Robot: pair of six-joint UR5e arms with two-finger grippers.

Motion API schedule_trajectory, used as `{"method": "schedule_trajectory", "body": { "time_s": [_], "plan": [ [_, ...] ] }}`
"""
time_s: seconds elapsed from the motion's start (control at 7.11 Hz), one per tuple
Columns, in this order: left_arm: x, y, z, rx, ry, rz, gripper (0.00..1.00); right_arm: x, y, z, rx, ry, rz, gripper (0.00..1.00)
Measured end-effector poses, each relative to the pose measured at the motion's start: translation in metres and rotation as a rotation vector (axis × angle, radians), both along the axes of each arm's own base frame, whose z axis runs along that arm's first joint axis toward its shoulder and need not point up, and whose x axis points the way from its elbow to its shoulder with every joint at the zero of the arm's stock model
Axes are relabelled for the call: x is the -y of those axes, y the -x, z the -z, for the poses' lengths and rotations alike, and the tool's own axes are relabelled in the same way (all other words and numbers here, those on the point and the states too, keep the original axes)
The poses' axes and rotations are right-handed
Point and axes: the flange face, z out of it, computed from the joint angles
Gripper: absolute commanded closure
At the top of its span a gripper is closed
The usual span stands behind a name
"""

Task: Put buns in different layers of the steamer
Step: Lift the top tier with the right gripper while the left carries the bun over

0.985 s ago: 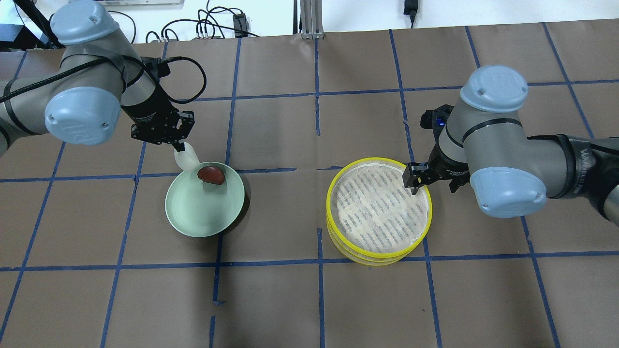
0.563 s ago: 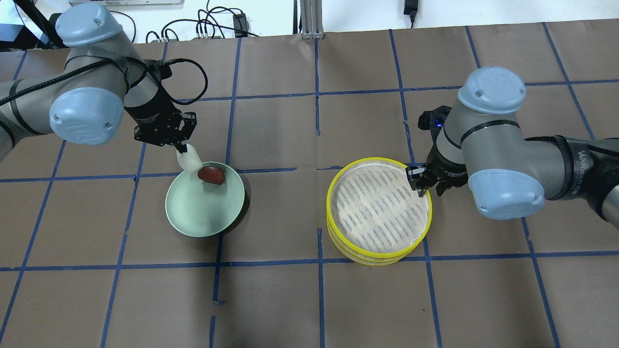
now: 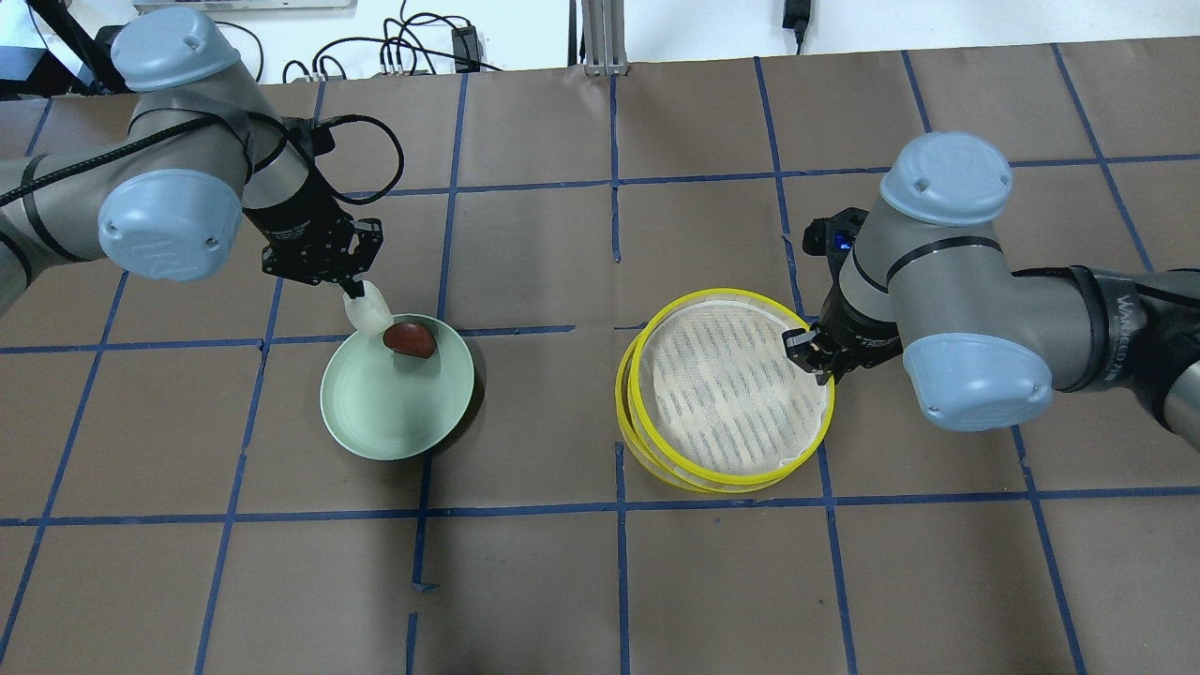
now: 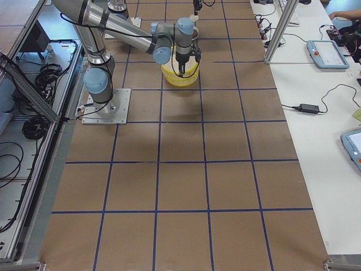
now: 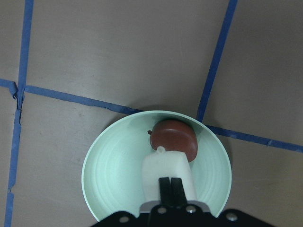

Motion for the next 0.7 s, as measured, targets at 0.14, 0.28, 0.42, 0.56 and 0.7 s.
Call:
{"method": "schedule_trajectory", "body": {
  "time_s": [0.14, 0.28, 0.42, 0.56, 0.7],
  "plan": [
    [-0.001, 0.007, -0.002, 0.002, 0.004, 0.003, 1.0, 0.007, 0.007, -0.008, -0.002, 0.002, 0.005, 0.92],
    [-0.004, 0.023, -0.005, 0.006, 0.009, -0.004, 1.0, 0.021, 0.028, -0.026, -0.007, -0.005, 0.032, 0.92],
    [-0.009, 0.045, -0.007, 0.007, 0.013, -0.022, 1.0, 0.035, 0.068, -0.043, -0.009, -0.024, 0.071, 0.92],
    [-0.014, 0.069, -0.008, 0.008, 0.016, -0.04, 1.0, 0.044, 0.116, -0.052, -0.004, -0.043, 0.094, 0.92],
    [-0.021, 0.095, -0.009, 0.004, 0.019, -0.063, 1.0, 0.047, 0.158, -0.056, -0.008, -0.054, 0.11, 0.93]
  ]
}}
